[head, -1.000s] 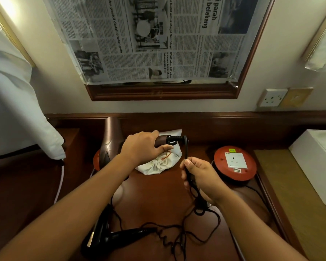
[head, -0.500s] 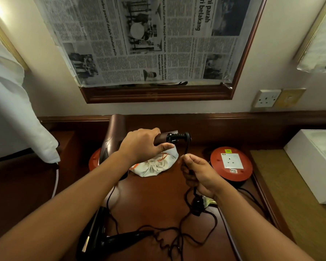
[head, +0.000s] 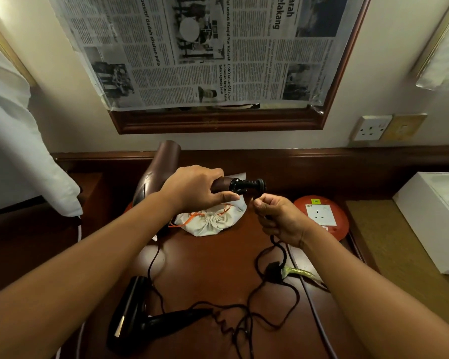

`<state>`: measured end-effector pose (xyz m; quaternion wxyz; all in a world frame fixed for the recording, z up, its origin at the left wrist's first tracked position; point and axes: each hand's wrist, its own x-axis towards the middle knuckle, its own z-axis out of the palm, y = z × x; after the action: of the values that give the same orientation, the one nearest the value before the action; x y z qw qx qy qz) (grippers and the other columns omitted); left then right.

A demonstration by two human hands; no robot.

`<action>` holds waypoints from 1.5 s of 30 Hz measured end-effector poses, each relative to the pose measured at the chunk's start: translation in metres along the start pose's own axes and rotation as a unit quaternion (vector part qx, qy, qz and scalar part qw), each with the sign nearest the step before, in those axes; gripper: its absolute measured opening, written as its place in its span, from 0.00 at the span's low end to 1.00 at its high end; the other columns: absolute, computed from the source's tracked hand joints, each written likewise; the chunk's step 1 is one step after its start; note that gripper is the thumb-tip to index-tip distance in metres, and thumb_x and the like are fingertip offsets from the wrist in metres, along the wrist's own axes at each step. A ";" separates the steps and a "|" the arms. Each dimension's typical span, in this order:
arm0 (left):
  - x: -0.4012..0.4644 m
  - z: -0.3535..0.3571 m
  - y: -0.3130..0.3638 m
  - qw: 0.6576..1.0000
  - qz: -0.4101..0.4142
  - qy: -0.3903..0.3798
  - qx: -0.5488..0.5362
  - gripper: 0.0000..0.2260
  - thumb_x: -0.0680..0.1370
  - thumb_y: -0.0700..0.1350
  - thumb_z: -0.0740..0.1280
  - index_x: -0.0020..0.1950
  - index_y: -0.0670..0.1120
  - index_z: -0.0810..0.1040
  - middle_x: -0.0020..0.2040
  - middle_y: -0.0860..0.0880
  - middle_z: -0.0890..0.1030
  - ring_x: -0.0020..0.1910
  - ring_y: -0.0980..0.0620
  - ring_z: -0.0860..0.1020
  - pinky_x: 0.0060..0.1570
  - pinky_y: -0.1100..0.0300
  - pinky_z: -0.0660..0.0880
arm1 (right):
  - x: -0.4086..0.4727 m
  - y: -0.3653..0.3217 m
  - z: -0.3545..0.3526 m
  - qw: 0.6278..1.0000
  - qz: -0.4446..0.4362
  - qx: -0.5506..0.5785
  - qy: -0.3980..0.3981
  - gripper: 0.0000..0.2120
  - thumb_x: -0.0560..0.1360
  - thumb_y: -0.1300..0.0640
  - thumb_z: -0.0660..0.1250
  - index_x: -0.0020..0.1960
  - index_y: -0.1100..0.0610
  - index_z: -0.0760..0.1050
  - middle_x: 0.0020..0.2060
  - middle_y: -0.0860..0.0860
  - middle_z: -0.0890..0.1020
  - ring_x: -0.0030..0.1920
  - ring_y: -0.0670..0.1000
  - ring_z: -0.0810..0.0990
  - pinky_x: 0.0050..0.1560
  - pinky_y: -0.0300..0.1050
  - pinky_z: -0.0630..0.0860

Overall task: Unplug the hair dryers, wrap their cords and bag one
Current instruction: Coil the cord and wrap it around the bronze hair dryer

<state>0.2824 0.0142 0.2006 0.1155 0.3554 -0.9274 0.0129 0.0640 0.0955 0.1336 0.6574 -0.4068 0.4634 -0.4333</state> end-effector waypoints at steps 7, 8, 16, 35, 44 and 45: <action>-0.002 -0.004 -0.001 0.999 0.038 -0.009 0.019 0.31 0.67 0.77 0.49 0.43 0.51 0.72 0.34 0.54 0.76 0.32 0.53 0.74 0.30 0.57 0.68 | 0.009 -0.021 -0.004 0.993 0.017 -0.116 0.012 0.06 0.78 0.63 0.62 0.48 0.60 0.78 0.25 0.50 0.66 0.24 0.47 0.59 0.24 0.41 0.56; -0.002 -0.004 -0.002 0.999 0.042 -0.014 0.019 0.31 0.67 0.77 0.49 0.43 0.51 0.72 0.34 0.54 0.75 0.32 0.53 0.74 0.30 0.57 0.68 | 0.009 -0.024 -0.004 0.990 0.013 -0.137 0.013 0.05 0.78 0.64 0.62 0.48 0.61 0.78 0.24 0.49 0.66 0.23 0.47 0.59 0.23 0.40 0.56; -0.004 -0.005 0.000 0.996 0.045 -0.058 0.040 0.25 0.68 0.75 0.54 0.42 0.54 0.70 0.32 0.56 0.71 0.32 0.53 0.71 0.30 0.59 0.62 | 0.019 -0.046 -0.004 0.947 -0.029 -0.315 0.061 0.06 0.76 0.60 0.67 0.45 0.57 0.83 0.33 0.64 0.78 0.26 0.51 0.68 0.24 0.41 0.67; 0.005 0.002 -0.001 0.988 0.070 -0.083 0.107 0.27 0.67 0.78 0.51 0.40 0.55 0.66 0.34 0.52 0.76 0.33 0.49 0.75 0.30 0.58 0.66 | 0.014 -0.091 0.005 0.831 -0.123 -0.538 0.062 0.05 0.72 0.56 0.73 0.47 0.54 0.85 0.41 0.48 0.85 0.44 0.44 0.81 0.46 0.36 0.76; 0.008 0.007 0.004 0.986 0.010 -0.107 0.130 0.28 0.68 0.77 0.53 0.43 0.53 0.71 0.35 0.53 0.75 0.34 0.49 0.75 0.31 0.58 0.66 | 0.006 -0.091 0.008 0.838 -0.153 -0.516 0.089 0.04 0.72 0.58 0.73 0.47 0.55 0.84 0.39 0.49 0.85 0.42 0.45 0.83 0.45 0.38 0.79; 0.009 0.008 0.005 0.985 0.004 -0.108 0.133 0.29 0.68 0.77 0.53 0.44 0.53 0.72 0.35 0.52 0.75 0.35 0.49 0.76 0.31 0.58 0.66 | 0.005 -0.089 0.008 0.839 -0.157 -0.512 0.093 0.04 0.72 0.59 0.73 0.47 0.55 0.84 0.39 0.49 0.85 0.42 0.44 0.83 0.44 0.38 0.79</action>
<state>0.2714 0.0110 0.1949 -0.0339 0.3630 -0.9260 0.0978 0.0560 0.0660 0.2175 0.2325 -0.7107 0.6077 -0.2674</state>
